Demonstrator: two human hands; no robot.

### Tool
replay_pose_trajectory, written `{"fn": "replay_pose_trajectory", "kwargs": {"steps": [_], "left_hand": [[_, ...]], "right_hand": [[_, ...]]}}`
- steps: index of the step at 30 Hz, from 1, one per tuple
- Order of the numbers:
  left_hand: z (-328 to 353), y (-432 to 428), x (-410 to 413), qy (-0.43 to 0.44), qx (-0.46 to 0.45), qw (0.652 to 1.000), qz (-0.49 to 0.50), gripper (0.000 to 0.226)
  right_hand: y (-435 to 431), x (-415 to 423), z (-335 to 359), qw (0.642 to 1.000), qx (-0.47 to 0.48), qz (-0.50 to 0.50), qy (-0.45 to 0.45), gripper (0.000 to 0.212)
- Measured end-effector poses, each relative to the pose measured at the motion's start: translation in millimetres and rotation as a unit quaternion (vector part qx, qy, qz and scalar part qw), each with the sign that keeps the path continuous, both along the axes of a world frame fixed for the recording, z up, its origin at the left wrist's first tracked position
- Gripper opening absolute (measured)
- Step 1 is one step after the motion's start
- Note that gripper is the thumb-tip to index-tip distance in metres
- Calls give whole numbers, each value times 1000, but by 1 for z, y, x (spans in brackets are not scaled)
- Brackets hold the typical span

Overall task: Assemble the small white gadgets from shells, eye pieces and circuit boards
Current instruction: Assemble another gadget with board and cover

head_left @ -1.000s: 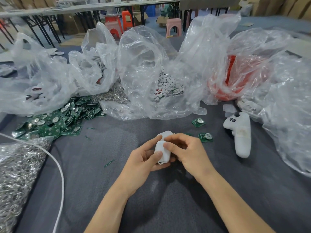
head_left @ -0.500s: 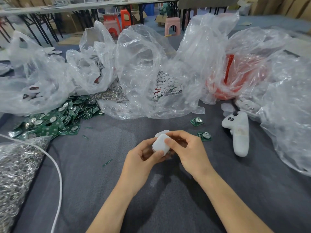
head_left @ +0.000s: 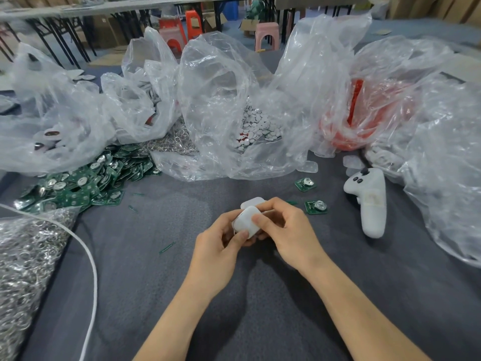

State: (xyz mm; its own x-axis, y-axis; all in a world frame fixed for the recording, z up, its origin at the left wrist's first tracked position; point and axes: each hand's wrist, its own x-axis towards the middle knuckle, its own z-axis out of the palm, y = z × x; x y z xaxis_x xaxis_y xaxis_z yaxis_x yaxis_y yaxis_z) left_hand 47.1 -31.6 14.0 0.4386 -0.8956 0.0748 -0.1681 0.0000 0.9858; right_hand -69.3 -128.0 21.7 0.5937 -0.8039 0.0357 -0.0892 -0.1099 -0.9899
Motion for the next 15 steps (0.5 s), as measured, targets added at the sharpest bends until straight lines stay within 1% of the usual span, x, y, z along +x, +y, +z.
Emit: {"fn": "replay_pose_trajectory", "kwargs": {"steps": [3,6,8,10,13,15], "left_hand": [[0,0,-1,2,-6,1000,11,40],[1,0,-1,0,-17,999,35,39],[1,-1,0,-8,-17,999,49,38],[1,-1,0,-17,-14,998,51,37],[3,0,1,-26,-16,999,35,37],[3,0,2,-12,-18,999,25,40]], "right_hand": [[1,1,2,1000,17,-3,-7,5],[1,-1,7,988,131,-6,-75,4],[-1,-3,8,982,169,-9,-88,7],[-1,-3,9,982,170,-3,-87,12],[1,-3,10,982,161,14,-101,28],[2,-2,10,983,156,18,-99,29]]}}
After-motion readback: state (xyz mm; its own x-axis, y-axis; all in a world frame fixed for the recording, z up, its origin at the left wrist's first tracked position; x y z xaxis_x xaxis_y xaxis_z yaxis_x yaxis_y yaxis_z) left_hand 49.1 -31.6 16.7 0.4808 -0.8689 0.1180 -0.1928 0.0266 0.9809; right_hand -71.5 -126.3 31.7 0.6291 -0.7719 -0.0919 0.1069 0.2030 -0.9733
